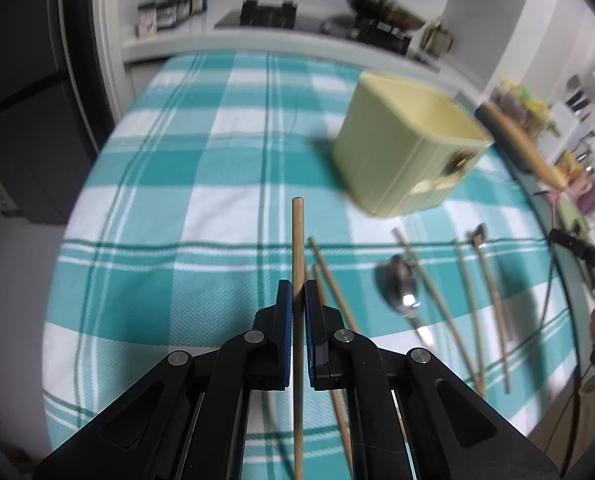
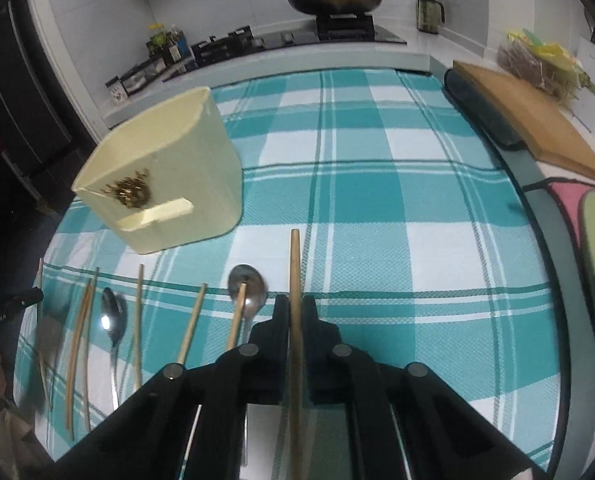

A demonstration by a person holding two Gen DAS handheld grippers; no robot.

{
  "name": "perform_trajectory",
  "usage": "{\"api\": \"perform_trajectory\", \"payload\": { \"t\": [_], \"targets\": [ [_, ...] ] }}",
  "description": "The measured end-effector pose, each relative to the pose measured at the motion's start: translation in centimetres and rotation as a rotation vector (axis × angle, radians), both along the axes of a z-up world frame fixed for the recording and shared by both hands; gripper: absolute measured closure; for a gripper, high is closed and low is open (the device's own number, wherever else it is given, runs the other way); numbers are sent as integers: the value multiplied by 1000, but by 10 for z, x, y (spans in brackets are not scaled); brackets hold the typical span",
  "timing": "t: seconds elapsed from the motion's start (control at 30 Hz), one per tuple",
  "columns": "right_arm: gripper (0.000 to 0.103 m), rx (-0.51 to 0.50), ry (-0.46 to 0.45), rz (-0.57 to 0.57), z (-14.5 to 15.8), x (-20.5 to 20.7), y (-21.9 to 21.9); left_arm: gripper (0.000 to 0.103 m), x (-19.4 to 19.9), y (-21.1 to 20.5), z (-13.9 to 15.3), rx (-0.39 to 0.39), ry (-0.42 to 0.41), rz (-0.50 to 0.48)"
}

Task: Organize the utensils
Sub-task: 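Close the left gripper on a wooden chopstick while the right gripper grasps another chopstick, then carry both chopsticks upright over the cream holder and open both grippers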

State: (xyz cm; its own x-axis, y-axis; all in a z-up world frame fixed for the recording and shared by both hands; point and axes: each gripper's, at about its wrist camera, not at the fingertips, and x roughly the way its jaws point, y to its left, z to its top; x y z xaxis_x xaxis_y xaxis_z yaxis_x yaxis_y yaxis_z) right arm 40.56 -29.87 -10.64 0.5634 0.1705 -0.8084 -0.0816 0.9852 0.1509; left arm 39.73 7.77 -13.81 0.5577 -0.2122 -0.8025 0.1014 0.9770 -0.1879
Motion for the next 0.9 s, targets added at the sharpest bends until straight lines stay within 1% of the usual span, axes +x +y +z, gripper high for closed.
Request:
{"api": "perform_trajectory", "payload": {
  "t": [0.07,0.2,0.27,0.4,0.5,0.57,0.73,0.77,0.83,0.9],
  "targets": [
    [96,2,-56,24,25,-22,3,99,-15,3,25,-22,-69,-17],
    [96,-8,-155,44,65,-56,7,99,-37,3,63,-45,-172,-39],
    [96,-2,-196,47,80,-69,7,99,-48,1,77,-55,-204,-46],
    [96,5,-277,46,106,-82,14,99,-52,-5,100,-73,-247,-60],
    [96,-4,-305,52,121,-70,21,99,-42,-12,125,-83,-275,-70],
    [96,-1,-330,53,135,-57,26,99,-32,-17,145,-96,-310,-70],
    [96,-1,-436,75,183,-22,46,99,0,-39,196,-117,-455,-36],
    [96,-5,-461,81,192,-15,52,99,8,-47,203,-107,-488,-28],
    [96,-13,-516,95,206,-2,66,99,24,-62,210,-90,-529,-21],
    [96,-24,-558,103,213,12,80,99,44,-77,208,-78,-534,-15]
  ]
}}
